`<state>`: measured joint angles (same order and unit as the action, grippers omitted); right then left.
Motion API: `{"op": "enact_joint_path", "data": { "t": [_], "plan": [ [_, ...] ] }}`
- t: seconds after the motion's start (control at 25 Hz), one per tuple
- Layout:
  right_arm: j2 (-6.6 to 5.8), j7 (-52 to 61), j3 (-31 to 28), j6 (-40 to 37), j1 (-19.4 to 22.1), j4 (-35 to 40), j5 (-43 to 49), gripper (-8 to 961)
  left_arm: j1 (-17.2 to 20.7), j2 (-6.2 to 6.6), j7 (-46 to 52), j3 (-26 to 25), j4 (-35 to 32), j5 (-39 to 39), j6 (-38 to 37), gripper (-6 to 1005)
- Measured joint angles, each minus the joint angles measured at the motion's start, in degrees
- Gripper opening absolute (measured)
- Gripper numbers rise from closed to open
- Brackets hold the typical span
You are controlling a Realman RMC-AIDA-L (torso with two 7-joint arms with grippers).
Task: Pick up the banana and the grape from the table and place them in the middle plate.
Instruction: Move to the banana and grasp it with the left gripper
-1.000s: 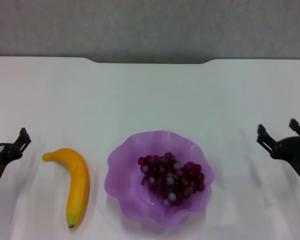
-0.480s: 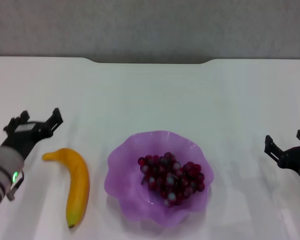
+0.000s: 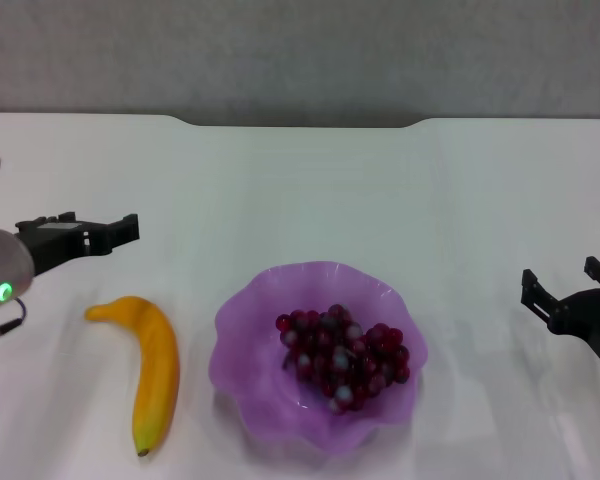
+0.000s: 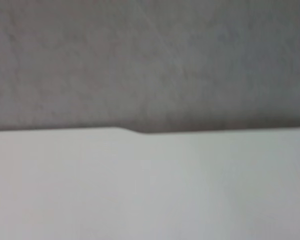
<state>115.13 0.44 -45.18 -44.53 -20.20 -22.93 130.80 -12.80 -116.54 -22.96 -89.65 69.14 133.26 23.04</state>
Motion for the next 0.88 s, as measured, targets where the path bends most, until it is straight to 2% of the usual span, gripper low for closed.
{"op": "enact_joint_path", "data": {
  "t": [0.04,0.12,0.16,0.2,0.24,0.36,0.4,0.64,0.88],
  "plan": [
    [0.00,0.00,0.01,0.30,-0.09,0.01,0.00,896,-0.55,-0.15,2.42,-3.79,5.19,6.09,10.80,891],
    [0.00,0.00,0.01,0.78,-0.24,0.02,-0.01,896,-0.71,-0.21,4.70,-4.20,7.59,9.72,14.57,891],
    [0.00,0.00,0.01,0.97,-0.27,0.03,-0.01,896,-0.92,-0.21,6.97,-4.25,9.78,13.28,17.36,891],
    [0.00,0.00,0.01,1.19,-0.29,0.05,-0.02,897,-1.79,-0.25,11.41,-3.95,13.55,20.22,23.51,891],
    [0.00,0.00,0.01,1.19,-0.29,0.05,-0.02,897,-1.79,-0.25,11.41,-3.95,13.55,20.22,23.51,891],
    [0.00,0.00,0.01,1.61,-0.39,0.04,-0.02,897,-4.46,-0.32,17.36,-3.29,17.55,28.34,33.78,891],
    [0.00,0.00,0.01,1.76,-0.44,0.01,-0.02,897,-6.63,-0.22,20.37,-3.06,18.33,30.71,39.60,891],
    [0.00,0.02,0.01,1.82,-0.47,-0.01,-0.03,897,-9.33,-0.21,26.85,-2.33,18.68,30.98,47.78,891],
    [0.00,0.04,0.01,1.82,-0.46,0.04,-0.03,896,-10.31,-0.37,32.21,1.21,18.31,31.07,50.22,890]
  ]
}}
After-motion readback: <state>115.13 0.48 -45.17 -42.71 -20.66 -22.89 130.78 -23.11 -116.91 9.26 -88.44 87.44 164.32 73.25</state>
